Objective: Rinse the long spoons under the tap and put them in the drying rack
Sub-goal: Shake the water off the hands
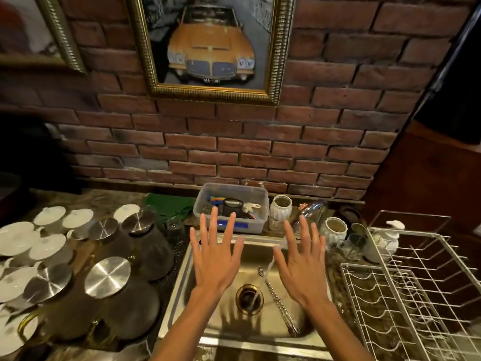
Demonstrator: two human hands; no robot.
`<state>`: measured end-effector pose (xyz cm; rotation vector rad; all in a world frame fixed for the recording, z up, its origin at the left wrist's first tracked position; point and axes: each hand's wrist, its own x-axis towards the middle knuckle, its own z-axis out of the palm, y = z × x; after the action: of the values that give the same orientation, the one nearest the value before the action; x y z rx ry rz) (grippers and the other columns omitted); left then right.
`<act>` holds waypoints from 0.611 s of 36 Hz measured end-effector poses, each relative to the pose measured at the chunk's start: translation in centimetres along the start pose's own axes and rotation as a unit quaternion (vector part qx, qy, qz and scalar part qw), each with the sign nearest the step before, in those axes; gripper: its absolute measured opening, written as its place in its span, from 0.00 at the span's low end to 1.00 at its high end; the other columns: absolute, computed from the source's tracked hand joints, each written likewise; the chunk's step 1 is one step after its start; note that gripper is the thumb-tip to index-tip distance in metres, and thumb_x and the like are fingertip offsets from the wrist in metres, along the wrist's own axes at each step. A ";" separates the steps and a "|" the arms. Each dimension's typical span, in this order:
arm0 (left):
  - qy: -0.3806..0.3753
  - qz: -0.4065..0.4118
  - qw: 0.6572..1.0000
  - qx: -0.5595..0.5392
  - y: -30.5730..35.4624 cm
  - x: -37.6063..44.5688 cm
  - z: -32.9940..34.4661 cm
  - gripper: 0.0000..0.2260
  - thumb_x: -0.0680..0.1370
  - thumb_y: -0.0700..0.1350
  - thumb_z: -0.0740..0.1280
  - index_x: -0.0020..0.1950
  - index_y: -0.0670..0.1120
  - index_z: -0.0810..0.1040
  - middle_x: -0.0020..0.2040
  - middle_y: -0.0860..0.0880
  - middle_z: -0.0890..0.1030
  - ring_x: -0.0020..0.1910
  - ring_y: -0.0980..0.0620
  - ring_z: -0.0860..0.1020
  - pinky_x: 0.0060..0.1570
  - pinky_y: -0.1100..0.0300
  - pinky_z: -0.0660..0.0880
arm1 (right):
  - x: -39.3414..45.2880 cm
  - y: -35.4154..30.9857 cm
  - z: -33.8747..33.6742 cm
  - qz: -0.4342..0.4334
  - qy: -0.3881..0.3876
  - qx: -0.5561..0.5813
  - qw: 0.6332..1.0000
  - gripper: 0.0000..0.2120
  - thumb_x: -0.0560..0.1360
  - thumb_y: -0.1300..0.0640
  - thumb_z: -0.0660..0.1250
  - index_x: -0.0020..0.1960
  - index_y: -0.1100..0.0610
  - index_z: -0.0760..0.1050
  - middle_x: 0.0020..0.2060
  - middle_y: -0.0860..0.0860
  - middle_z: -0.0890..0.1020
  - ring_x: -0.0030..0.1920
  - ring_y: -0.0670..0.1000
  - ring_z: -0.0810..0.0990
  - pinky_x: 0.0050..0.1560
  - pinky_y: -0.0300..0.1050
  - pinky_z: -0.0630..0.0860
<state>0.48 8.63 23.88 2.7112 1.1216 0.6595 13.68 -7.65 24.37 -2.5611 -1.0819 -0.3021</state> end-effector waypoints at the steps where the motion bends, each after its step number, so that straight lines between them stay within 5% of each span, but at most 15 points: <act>1: 0.009 0.004 1.000 0.001 0.3 0.5 -0.5 0.27 0.82 0.65 0.45 0.81 0.61 0.46 0.83 0.50 0.41 0.81 0.46 0.39 0.77 0.37 0.48 | 0.6 -0.1 -0.8 -0.005 0.014 -0.002 1.000 0.31 0.79 0.35 0.47 0.79 0.42 0.44 0.80 0.49 0.40 0.79 0.55 0.40 0.77 0.60 0.43; 14: 0.117 0.030 0.992 -0.047 5.4 6.7 -11.0 0.26 0.82 0.63 0.43 0.80 0.63 0.41 0.82 0.52 0.37 0.81 0.46 0.37 0.77 0.36 0.44 | 7.8 -1.9 -12.1 -0.049 0.162 -0.037 0.985 0.31 0.79 0.35 0.45 0.79 0.43 0.45 0.80 0.51 0.42 0.79 0.56 0.42 0.77 0.63 0.44; 22: 0.211 0.093 0.971 -0.054 7.9 10.2 -17.5 0.26 0.83 0.62 0.47 0.80 0.62 0.47 0.83 0.50 0.42 0.81 0.45 0.41 0.76 0.34 0.46 | 10.3 -2.7 -19.0 -0.068 0.255 -0.049 0.963 0.31 0.80 0.36 0.46 0.79 0.44 0.44 0.80 0.53 0.44 0.79 0.56 0.43 0.76 0.66 0.47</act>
<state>4.19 9.42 45.26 2.6721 0.8716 1.3356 17.59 -6.60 45.79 -2.2906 -1.0557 -1.0082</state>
